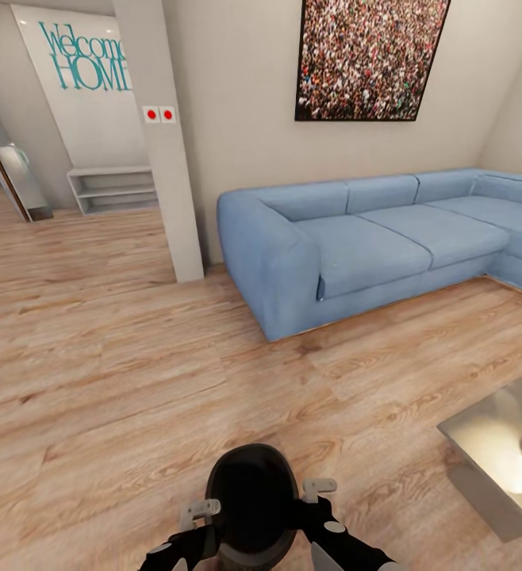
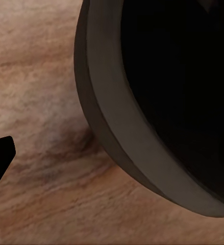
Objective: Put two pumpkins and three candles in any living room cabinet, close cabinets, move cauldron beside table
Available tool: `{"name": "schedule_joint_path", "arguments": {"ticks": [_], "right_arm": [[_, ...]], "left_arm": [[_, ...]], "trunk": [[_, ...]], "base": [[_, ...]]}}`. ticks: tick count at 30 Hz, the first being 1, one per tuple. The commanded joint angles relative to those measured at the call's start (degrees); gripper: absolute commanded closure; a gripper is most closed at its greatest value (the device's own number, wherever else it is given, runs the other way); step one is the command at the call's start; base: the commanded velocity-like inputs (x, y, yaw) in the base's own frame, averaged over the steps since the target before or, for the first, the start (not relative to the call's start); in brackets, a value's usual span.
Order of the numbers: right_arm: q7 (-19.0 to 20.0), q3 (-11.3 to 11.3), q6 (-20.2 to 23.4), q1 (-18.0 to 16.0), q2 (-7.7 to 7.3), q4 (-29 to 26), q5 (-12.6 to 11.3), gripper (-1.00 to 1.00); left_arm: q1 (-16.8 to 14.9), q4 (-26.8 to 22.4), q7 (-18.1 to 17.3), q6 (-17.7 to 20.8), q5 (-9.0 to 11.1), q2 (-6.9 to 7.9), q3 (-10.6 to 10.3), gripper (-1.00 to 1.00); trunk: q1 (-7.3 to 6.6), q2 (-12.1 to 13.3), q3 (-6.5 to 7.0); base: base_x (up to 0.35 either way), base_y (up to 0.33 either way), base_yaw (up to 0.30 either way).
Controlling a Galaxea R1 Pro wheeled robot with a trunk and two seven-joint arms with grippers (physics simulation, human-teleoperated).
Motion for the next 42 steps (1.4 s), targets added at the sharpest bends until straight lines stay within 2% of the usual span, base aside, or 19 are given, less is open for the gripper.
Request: {"name": "schedule_joint_path", "arguments": {"ticks": [1, 24, 38, 39, 42], "right_arm": [[-0.29, 0.49, -0.23, -0.05, -0.01, -0.01, -0.52, -1.00], [-0.29, 0.53, -0.22, -0.06, -0.01, -0.01, -0.52, -1.00], [-0.29, 0.51, -0.23, -0.05, -0.01, -0.01, -0.52, -1.00], [-0.29, 0.50, -0.20, -0.04, -0.01, -0.01, -0.52, 1.00], [-0.29, 0.52, -0.15, -0.04, -0.01, -0.01, -0.52, 1.00]], "left_arm": [[-0.03, -0.12, 0.51, 0.13, 0.59, 0.05, -0.33, -1.00], [-0.03, -0.13, 0.51, 0.06, 0.76, 0.05, -0.33, -1.00], [-0.03, -0.14, 0.51, 0.06, 0.85, 0.13, -0.33, -1.00], [-0.03, -0.14, 0.51, 0.06, 0.85, 0.13, -0.33, -1.00], [-0.03, -0.14, 0.50, 0.06, 0.85, 0.14, -0.31, -1.00]], "trunk": [[0.21, -0.44, -0.23], [5.27, -9.66, -4.36], [5.27, -9.66, -4.36], [5.27, -9.66, -4.36], [5.27, -9.66, -4.36]], "base": [[0.000, 0.000, 0.000], [0.000, 0.000, 0.000], [0.000, 0.000, 0.000], [0.000, 0.000, 0.000], [0.000, 0.000, 0.000]]}}
